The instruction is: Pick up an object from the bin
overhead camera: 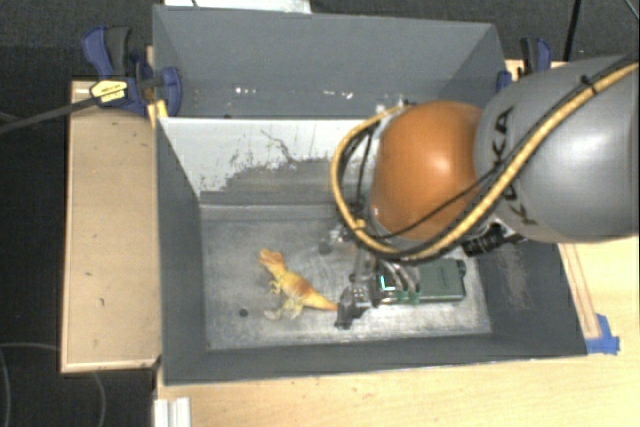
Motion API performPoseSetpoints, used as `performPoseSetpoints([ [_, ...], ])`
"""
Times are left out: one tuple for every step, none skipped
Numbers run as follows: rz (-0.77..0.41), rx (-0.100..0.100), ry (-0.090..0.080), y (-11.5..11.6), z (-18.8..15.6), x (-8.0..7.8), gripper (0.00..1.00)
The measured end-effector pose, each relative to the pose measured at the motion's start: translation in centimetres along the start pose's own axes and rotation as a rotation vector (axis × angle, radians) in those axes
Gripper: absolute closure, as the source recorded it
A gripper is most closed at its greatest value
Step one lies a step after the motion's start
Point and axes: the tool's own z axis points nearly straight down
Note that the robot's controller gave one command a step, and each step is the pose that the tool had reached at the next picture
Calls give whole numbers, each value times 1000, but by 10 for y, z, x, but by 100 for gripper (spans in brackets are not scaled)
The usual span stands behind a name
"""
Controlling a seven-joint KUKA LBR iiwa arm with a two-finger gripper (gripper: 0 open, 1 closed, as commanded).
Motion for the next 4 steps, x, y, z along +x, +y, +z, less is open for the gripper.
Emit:
performPoseSetpoints([
  [4, -1, -8, -1, -4, -2, 0],
  [-12, -2, -10, -8, 101, -17, 100],
  [-10, -3, -10, -8, 101, -17, 100],
  [34, -1, -7, -46, -14, -19, 100],
])
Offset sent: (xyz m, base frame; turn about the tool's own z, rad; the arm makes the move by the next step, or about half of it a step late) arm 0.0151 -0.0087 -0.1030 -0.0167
